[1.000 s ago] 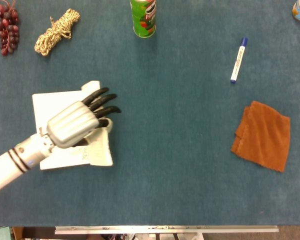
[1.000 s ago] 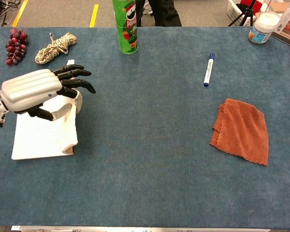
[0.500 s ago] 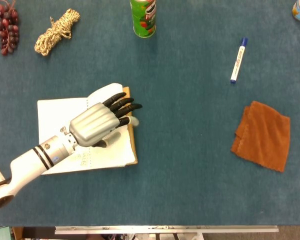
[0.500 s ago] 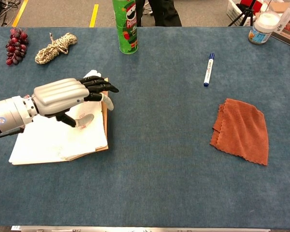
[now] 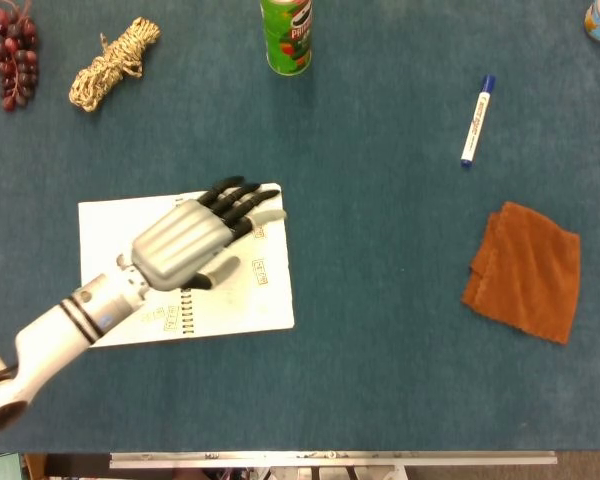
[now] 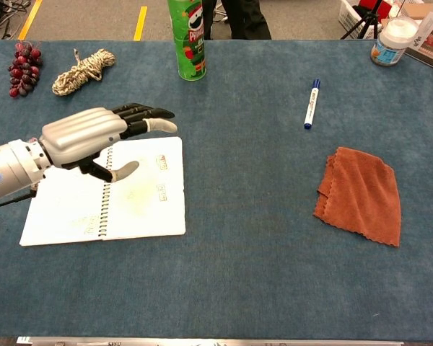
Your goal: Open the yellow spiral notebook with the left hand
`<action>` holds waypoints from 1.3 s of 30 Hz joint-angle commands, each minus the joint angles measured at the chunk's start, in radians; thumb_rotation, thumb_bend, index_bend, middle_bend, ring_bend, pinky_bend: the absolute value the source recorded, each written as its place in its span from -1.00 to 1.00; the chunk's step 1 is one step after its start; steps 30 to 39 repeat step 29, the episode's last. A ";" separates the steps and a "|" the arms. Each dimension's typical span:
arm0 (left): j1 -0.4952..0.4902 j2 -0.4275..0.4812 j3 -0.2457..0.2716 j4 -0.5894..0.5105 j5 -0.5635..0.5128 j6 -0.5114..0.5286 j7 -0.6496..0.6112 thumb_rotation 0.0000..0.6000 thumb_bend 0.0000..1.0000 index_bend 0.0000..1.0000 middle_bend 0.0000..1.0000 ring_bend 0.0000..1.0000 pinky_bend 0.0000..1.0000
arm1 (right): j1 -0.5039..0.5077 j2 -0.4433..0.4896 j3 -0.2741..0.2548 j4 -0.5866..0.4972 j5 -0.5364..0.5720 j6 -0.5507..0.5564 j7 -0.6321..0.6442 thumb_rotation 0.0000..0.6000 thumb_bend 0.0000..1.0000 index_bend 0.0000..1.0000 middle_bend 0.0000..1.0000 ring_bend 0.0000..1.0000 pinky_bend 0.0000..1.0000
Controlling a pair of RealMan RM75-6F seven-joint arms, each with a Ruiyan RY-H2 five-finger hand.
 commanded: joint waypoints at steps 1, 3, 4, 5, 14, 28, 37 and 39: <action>0.063 0.031 -0.002 -0.013 -0.039 0.067 0.028 1.00 -0.04 -0.80 -1.00 -1.00 -1.00 | 0.004 0.003 0.002 -0.002 0.002 -0.007 -0.008 1.00 -0.34 -0.49 -0.49 -0.57 -0.42; 0.105 0.048 -0.002 -0.020 -0.072 0.107 0.040 1.00 -0.04 -0.79 -1.00 -1.00 -1.00 | 0.008 0.008 0.003 -0.005 0.005 -0.015 -0.017 1.00 -0.34 -0.49 -0.49 -0.57 -0.42; 0.130 0.058 -0.002 -0.023 -0.093 0.129 0.047 1.00 -0.04 -0.78 -1.00 -1.00 -1.00 | 0.011 0.010 0.004 -0.008 0.007 -0.018 -0.024 1.00 -0.34 -0.49 -0.49 -0.57 -0.42; 0.150 0.065 -0.003 -0.024 -0.110 0.145 0.051 1.00 -0.04 -0.78 -1.00 -1.00 -1.00 | 0.012 0.011 0.005 -0.010 0.010 -0.021 -0.029 1.00 -0.34 -0.49 -0.49 -0.57 -0.42; 0.341 0.125 -0.028 -0.038 -0.290 0.304 0.079 1.00 -0.04 -0.77 -0.98 -1.00 -1.00 | 0.029 0.007 0.019 -0.019 0.034 -0.040 -0.102 1.00 -0.34 -0.49 -0.49 -0.57 -0.41; 0.555 0.089 -0.056 0.004 -0.398 0.473 0.113 1.00 -0.04 -0.76 -0.97 -1.00 -1.00 | 0.039 -0.001 0.029 -0.039 0.052 -0.047 -0.150 1.00 -0.33 -0.49 -0.49 -0.58 -0.45; 0.560 0.089 -0.059 0.005 -0.393 0.475 0.110 1.00 -0.04 -0.76 -0.97 -1.00 -1.00 | 0.041 -0.001 0.029 -0.040 0.053 -0.049 -0.150 1.00 -0.33 -0.49 -0.49 -0.58 -0.45; 0.560 0.089 -0.059 0.005 -0.393 0.475 0.110 1.00 -0.04 -0.76 -0.97 -1.00 -1.00 | 0.041 -0.001 0.029 -0.040 0.053 -0.049 -0.150 1.00 -0.33 -0.49 -0.49 -0.58 -0.45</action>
